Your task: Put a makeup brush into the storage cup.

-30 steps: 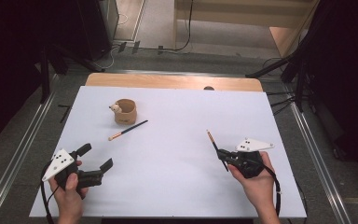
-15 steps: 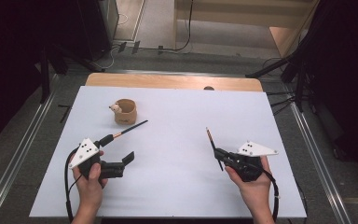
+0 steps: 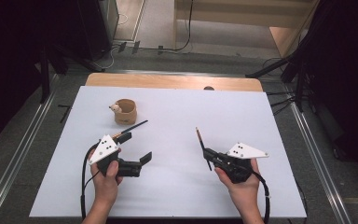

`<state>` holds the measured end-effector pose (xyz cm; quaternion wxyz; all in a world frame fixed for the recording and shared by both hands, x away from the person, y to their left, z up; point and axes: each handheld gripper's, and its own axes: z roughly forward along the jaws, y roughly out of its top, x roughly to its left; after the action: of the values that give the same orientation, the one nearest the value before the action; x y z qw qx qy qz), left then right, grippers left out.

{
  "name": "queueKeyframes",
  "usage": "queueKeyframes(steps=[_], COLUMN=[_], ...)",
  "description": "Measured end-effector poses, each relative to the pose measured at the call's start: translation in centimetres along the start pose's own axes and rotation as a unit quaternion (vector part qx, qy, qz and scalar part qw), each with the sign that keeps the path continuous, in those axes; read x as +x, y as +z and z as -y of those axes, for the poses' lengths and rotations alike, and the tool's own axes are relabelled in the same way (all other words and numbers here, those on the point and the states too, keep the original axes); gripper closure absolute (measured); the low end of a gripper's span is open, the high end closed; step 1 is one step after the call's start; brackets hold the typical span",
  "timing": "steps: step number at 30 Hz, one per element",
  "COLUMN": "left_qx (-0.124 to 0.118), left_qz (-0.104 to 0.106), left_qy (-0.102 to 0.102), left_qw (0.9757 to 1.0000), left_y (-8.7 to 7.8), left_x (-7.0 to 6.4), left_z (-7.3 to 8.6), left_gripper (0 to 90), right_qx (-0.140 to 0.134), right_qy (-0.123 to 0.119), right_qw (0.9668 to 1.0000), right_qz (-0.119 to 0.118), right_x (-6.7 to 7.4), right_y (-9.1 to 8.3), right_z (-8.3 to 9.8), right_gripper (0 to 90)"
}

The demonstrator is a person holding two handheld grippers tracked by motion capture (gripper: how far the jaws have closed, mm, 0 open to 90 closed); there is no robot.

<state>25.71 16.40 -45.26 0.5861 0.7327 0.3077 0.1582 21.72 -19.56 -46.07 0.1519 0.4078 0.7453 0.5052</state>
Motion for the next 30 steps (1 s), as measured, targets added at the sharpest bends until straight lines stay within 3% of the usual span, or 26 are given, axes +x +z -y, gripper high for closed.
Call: queueKeyframes(steps=[12, 14, 21, 30], left_qx=[-0.006, -0.009, -0.010, 0.003], left_qz=[0.052, 0.064, 0.073, 0.095], left_qy=[0.002, -0.003, -0.026, -0.047], left_qw=[0.9986, 0.9979, 0.9970, 0.9944], left_y=[1.8, 2.0, 2.6, 3.3], left_x=[-2.4, -2.8, -3.7, -4.6], left_z=[-0.3, -0.3, -0.5, -0.5], left_gripper=[0.0, 0.0, 6.5, 31.3], right_qx=[-0.024, -0.027, -0.028, -0.033], right_qy=[-0.001, -0.006, -0.011, -0.013], right_qw=[0.9992, 0.9989, 0.9980, 0.9968], right_qz=[-0.033, -0.039, -0.055, -0.072], right_x=[2.5, 3.0, 4.0, 4.6], right_y=[2.0, 2.3, 2.7, 3.1], right_z=[0.7, 0.7, 0.8, 0.8], right_gripper=[85.5, 85.5, 85.5, 85.5])
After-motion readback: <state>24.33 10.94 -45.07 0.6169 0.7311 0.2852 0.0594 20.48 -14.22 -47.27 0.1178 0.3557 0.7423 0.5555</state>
